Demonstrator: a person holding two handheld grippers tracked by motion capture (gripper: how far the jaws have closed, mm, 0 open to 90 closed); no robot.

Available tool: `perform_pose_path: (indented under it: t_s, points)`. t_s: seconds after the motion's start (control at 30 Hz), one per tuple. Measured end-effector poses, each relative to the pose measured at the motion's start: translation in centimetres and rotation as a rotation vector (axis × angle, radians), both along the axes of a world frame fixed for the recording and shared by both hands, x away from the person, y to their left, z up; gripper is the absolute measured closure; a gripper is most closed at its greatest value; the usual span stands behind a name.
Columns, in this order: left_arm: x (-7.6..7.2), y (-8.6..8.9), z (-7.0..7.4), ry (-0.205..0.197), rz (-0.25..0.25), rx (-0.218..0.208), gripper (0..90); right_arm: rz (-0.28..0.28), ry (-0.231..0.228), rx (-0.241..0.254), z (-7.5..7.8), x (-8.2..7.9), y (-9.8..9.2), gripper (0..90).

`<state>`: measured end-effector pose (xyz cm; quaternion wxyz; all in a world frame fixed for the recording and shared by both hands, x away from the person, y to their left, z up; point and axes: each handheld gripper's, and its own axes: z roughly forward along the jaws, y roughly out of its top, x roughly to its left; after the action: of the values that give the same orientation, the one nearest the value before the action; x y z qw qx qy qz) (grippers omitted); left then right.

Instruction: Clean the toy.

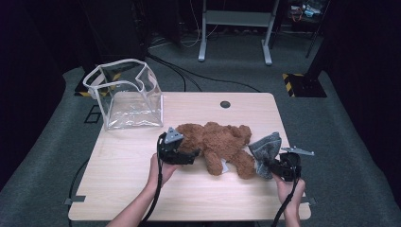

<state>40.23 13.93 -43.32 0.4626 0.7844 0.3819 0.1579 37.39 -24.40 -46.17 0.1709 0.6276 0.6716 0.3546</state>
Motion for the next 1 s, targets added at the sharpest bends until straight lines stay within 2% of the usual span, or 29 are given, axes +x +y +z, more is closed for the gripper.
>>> perform_pose_path:
  t_s: [0.1, 0.13, 0.17, 0.37, 0.4, 0.47, 0.63, 0.73, 0.87, 1.0]
  points:
    - [-0.6, -0.9, -0.6, 0.017, -0.025, 0.005, 14.5, -0.009, 0.005, 0.004, -0.3, 0.2, -0.3, 69.3]
    - [-0.8, -1.5, -1.3, 0.046, -0.043, -0.004, 14.5, -0.013, 0.007, 0.005, -0.3, 0.2, -0.4, 69.3]
    - [-0.8, -1.5, -1.3, 0.046, -0.043, -0.004, 14.5, -0.014, 0.010, 0.006, -0.4, 0.3, -0.6, 69.3]
    - [-1.2, -4.0, -4.1, 0.107, -0.064, 0.027, 14.5, -0.020, 0.015, 0.007, -0.5, 0.4, -0.8, 69.3]
    - [-1.1, -4.4, -4.5, 0.113, -0.065, 0.036, 14.5, -0.021, 0.017, 0.007, -0.5, 0.4, -0.8, 69.3]
    - [-1.0, -5.3, -5.4, 0.127, -0.040, 0.025, 14.5, -0.024, 0.020, 0.011, -0.5, 0.4, -0.9, 69.3]
    - [-0.4, -7.2, -7.3, 0.162, -0.031, 0.045, 14.9, -0.028, 0.024, 0.015, -0.7, 0.5, -1.1, 69.1]
    - [0.0, -7.7, -7.8, 0.170, -0.024, 0.048, 15.9, -0.026, 0.024, 0.011, -0.8, 0.4, -1.2, 69.1]
    - [0.1, -8.4, -8.1, 0.163, -0.014, 0.048, 19.7, -0.026, 0.032, 0.015, -1.2, 0.5, -1.2, 69.0]
    - [-0.3, -9.0, -8.6, 0.160, 0.008, 0.052, 28.4, -0.030, 0.042, 0.017, -1.6, 0.5, -1.1, 68.9]
